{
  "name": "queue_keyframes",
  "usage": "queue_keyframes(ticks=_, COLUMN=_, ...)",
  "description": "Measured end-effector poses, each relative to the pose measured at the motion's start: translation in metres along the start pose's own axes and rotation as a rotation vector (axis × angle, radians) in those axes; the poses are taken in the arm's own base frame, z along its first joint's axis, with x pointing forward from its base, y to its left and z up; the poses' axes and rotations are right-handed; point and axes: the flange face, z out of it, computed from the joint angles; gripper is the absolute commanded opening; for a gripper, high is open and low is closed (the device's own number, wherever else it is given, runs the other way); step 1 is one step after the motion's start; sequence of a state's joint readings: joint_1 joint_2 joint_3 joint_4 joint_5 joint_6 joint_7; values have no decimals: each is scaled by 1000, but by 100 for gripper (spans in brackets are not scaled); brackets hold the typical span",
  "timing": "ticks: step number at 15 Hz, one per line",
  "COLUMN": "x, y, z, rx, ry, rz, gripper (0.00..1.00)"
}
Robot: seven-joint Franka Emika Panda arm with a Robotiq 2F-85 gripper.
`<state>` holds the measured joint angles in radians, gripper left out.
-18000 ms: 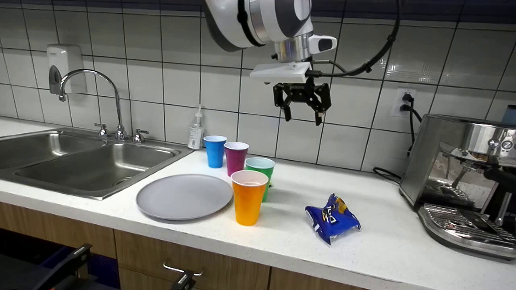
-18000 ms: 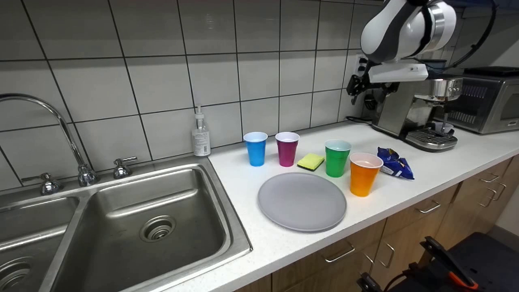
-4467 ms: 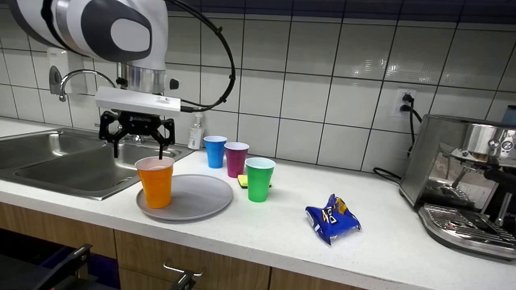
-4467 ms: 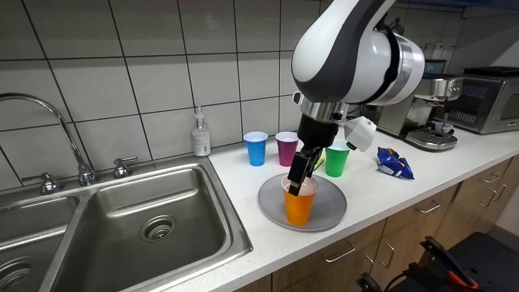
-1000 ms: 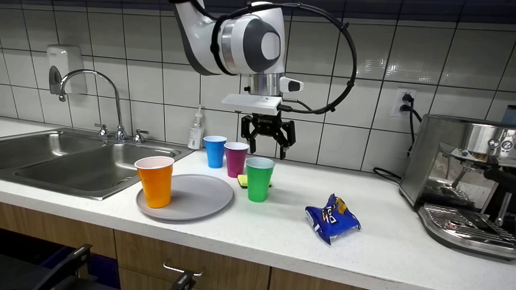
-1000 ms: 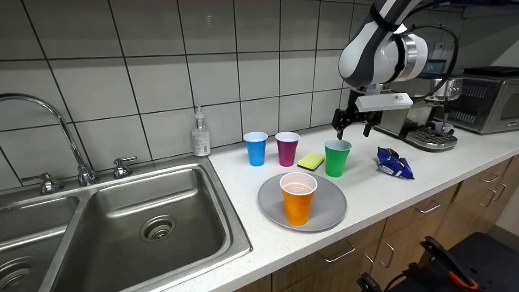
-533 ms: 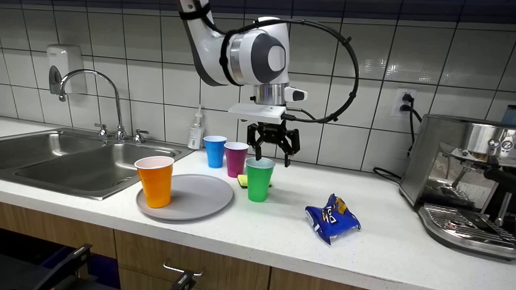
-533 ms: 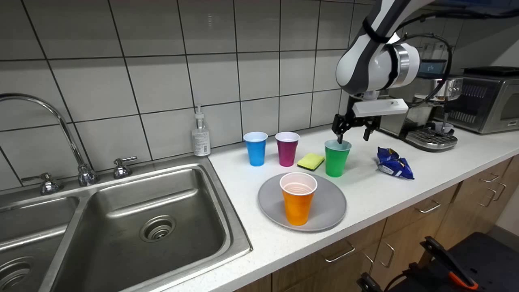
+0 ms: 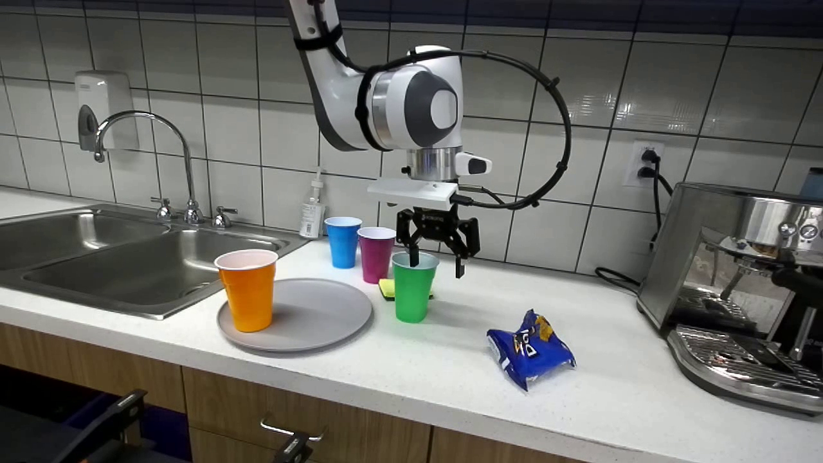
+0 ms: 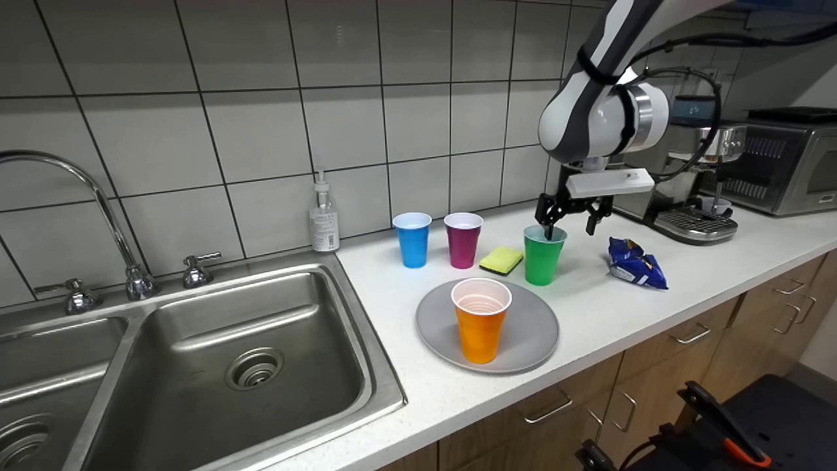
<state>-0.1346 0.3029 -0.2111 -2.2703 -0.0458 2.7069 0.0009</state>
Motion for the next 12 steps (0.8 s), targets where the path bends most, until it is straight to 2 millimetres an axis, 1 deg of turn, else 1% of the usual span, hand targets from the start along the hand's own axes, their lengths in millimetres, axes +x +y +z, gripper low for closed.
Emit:
queue_keyframes(ticks=1, x=0, y=0, z=1, rx=-1, ry=-1, rz=0, gripper=74)
queue_keyframes(ticks=2, x=0, y=0, z=2, rx=-1, ry=-2, rz=0, gripper=68)
queue_keyframes(ticks=5, x=0, y=0, z=4, rx=-2, ry=-6, rz=-1, gripper=42)
queue_keyframes(ticks=10, x=-1, y=-1, z=5, rx=-2, ry=-9, rz=-2, gripper=5)
queue_keyframes(ticks=11, x=-1, y=-1, z=5, rx=-2, ry=-9, rz=-2, gripper=0)
queue_keyframes(ticks=12, x=-1, y=-1, z=5, rx=-2, ry=-9, rz=-2, gripper=0)
